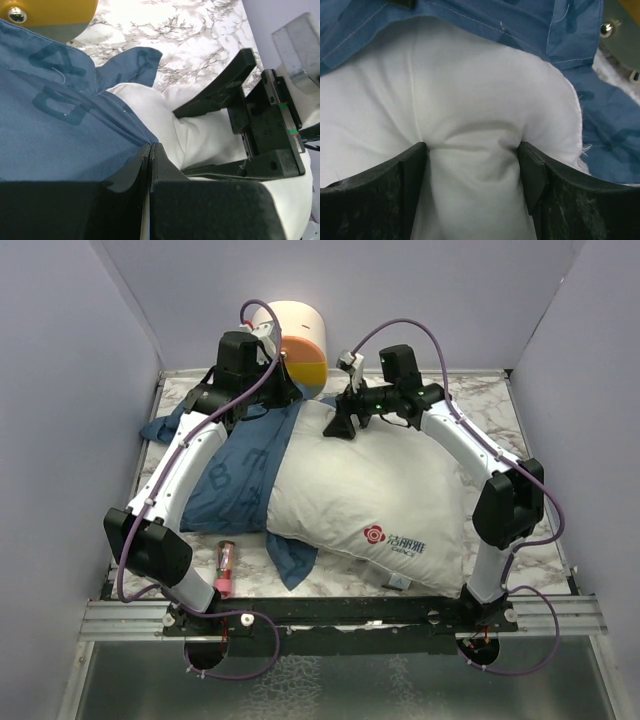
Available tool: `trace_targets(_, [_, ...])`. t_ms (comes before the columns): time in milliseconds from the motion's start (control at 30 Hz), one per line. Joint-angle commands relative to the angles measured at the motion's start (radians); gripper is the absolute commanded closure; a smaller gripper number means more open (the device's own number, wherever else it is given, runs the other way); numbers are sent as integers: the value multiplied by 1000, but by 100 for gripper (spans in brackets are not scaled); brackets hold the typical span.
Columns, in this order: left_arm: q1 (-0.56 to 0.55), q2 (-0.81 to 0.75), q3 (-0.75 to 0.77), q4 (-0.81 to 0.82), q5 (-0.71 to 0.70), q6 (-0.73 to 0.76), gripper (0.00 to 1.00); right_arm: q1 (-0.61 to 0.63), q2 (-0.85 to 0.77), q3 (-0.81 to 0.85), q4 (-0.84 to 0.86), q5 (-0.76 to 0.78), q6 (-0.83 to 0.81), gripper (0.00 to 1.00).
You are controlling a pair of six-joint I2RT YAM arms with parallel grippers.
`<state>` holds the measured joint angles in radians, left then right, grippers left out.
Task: Put the pillow into the pillowcase
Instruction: Stuff the pillow into the pillowcase.
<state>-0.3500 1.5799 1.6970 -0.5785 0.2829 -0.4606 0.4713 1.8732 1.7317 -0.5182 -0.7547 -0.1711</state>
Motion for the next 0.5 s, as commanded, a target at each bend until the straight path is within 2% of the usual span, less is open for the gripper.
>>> trace_targets(0, [-34,-85,-9,247,106,-70,100,7,-24,-52,13,-64,48,43])
trace_targets(100, [-39,-112,-51,285,113,-93,100,6,-28,-60,22,-96,111,78])
trace_targets(167, [-42,-133,-75,307,119,-115,100,7,-48,-70,52,-112,143,92])
trace_targets(233, [-47,-153,-92,330,131,-139,100,6,-84,-76,99,-108,168,98])
trace_targets(333, [-54,-192,-106,358,151,-171,100,5,-144,-36,166,-73,186,99])
trace_targets(467, [-65,-249,-144,446,179,-249,100,7,-157,140,118,39,137,99])
